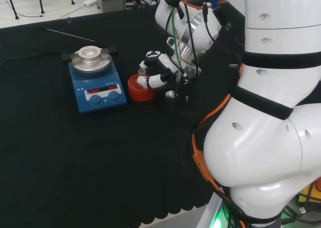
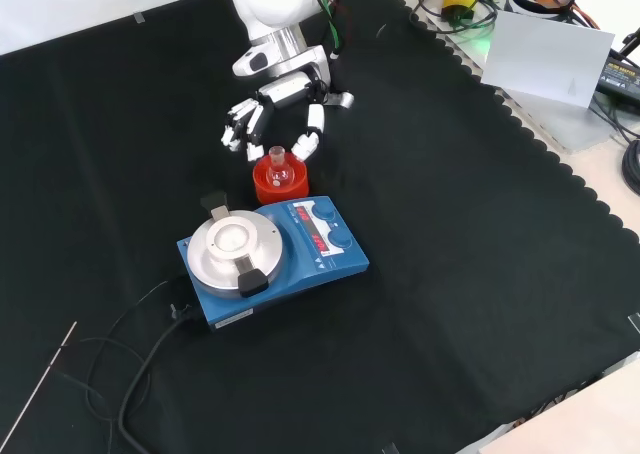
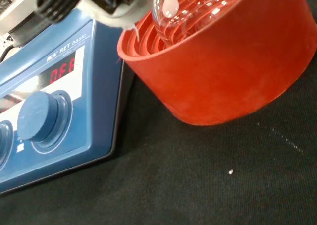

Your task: Pick up the round-bottom flask.

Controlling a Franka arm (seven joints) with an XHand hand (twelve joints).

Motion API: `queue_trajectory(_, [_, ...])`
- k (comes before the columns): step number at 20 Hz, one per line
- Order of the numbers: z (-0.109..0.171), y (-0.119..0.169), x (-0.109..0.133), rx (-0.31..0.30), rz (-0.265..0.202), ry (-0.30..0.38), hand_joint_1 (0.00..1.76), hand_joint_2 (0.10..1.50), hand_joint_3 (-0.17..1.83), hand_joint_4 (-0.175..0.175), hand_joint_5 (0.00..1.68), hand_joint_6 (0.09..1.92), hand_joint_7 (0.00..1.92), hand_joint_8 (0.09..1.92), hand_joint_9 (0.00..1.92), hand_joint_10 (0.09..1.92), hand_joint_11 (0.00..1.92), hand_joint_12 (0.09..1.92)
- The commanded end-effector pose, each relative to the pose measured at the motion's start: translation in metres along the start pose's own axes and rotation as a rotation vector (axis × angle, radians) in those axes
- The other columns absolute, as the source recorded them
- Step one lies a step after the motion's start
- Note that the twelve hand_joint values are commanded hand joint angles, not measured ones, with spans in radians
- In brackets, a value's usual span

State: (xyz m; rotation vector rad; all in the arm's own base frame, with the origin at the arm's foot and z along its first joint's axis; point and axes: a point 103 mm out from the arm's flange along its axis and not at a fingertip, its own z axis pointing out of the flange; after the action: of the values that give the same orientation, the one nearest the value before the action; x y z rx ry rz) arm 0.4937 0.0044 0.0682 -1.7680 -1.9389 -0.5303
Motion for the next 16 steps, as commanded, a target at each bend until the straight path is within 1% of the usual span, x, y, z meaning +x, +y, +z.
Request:
queue_trajectory(1, [0.007,0.004,0.013,-0.004,0.003,-0.002,0.90,0.64,0.61,0.037,0.62,0.58,0.17,0.46,0.30,0.64,0.00,1.16])
queue_trajectory(2, [0.007,0.000,0.005,0.109,-0.008,-0.068,0.90,0.64,0.61,0.036,0.62,0.58,0.17,0.46,0.30,0.64,0.00,1.16])
queue_trajectory(3, [0.006,0.001,0.004,0.094,-0.002,-0.065,0.89,0.64,0.61,0.036,0.62,0.59,0.17,0.46,0.30,0.64,0.00,1.16])
queue_trajectory(4, [0.009,0.004,0.007,0.095,0.000,-0.073,0.89,0.64,0.61,0.036,0.62,0.59,0.17,0.46,0.30,0.64,0.00,1.16])
queue_trajectory(5, [0.011,0.007,0.009,0.071,0.005,-0.053,0.89,0.64,0.61,0.036,0.62,0.59,0.17,0.46,0.30,0.64,0.00,1.16])
queue_trajectory(6, [0.007,0.005,0.008,0.041,-0.002,-0.028,0.89,0.64,0.61,0.036,0.62,0.59,0.17,0.46,0.30,0.64,0.00,1.16])
queue_trajectory(8, [0.005,0.006,0.006,0.008,0.007,-0.005,0.89,0.65,0.61,0.037,0.64,0.61,0.17,0.47,0.30,0.64,0.00,1.16])
queue_trajectory(10, [0.008,0.011,0.013,-0.010,0.012,-0.008,0.87,0.67,0.61,0.045,0.70,0.64,0.18,0.47,0.32,0.65,0.00,1.18])
queue_trajectory(11, [0.004,0.006,0.006,-0.026,0.011,0.000,0.86,0.69,0.60,0.054,0.76,0.66,0.19,0.48,0.33,0.65,0.00,1.20])
queue_trajectory(13, [0.002,0.002,0.002,-0.049,0.017,0.001,0.84,0.74,0.57,0.073,0.89,0.68,0.21,0.50,0.36,0.64,0.00,1.24])
queue_trajectory(14, [0.000,0.002,0.002,-0.061,0.028,0.003,0.90,0.83,0.48,0.111,0.93,0.81,0.22,0.51,0.38,0.65,0.00,1.28])
queue_trajectory(15, [0.000,0.001,0.001,-0.071,0.041,-0.019,0.94,0.92,0.35,0.141,0.94,0.93,0.23,0.53,0.39,0.65,0.00,1.30])
queue_trajectory(16, [0.000,0.001,0.002,-0.079,0.047,-0.030,0.96,0.99,0.24,0.158,0.94,1.01,0.24,0.54,0.41,0.65,0.00,1.32])
